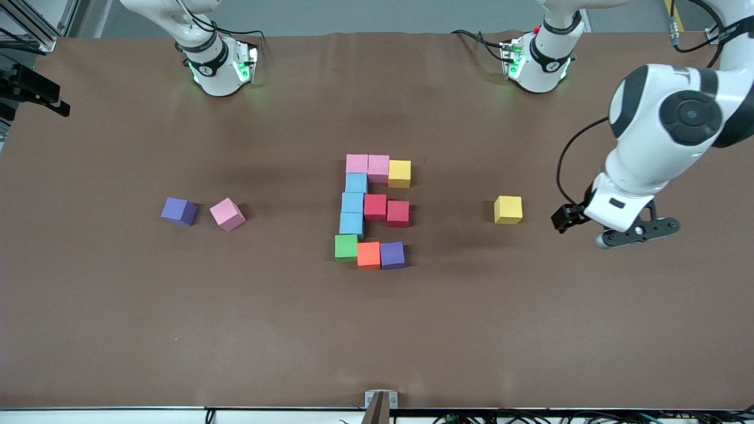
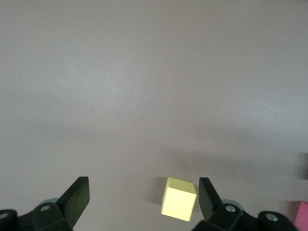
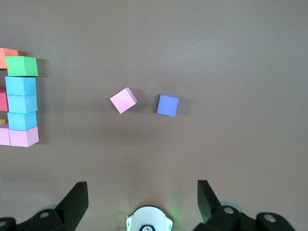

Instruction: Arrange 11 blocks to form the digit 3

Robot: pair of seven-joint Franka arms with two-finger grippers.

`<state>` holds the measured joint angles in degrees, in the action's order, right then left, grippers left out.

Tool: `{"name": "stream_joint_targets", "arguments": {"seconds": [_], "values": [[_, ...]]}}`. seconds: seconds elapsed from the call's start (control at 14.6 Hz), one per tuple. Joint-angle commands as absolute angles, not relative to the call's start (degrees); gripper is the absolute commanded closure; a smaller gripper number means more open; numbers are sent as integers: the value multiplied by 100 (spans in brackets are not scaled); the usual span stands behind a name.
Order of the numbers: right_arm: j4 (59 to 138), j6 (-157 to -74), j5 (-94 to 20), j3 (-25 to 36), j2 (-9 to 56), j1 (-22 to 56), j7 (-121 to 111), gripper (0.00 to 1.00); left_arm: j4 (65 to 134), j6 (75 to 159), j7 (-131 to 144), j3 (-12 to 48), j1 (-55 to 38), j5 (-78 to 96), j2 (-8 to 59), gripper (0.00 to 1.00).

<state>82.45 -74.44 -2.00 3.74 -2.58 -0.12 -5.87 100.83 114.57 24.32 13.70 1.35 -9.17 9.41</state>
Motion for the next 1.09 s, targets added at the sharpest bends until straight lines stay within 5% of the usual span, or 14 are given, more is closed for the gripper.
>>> {"name": "stream_joint_targets", "arguments": {"seconds": [0.0, 0.82, 1.03], "values": [[8332, -7506, -281, 378, -352, -9, -492, 0, 10248, 11330, 1883, 1397, 316, -809, 511, 0], [8323, -7497, -202, 352, -360, 18, -396, 0, 9378, 10319, -86, 1327, 957, -404, 317, 0], [8323, -7497, -158, 352, -360, 18, -413, 0, 9369, 10283, -368, 697, 539, -378, 194, 0]]}}
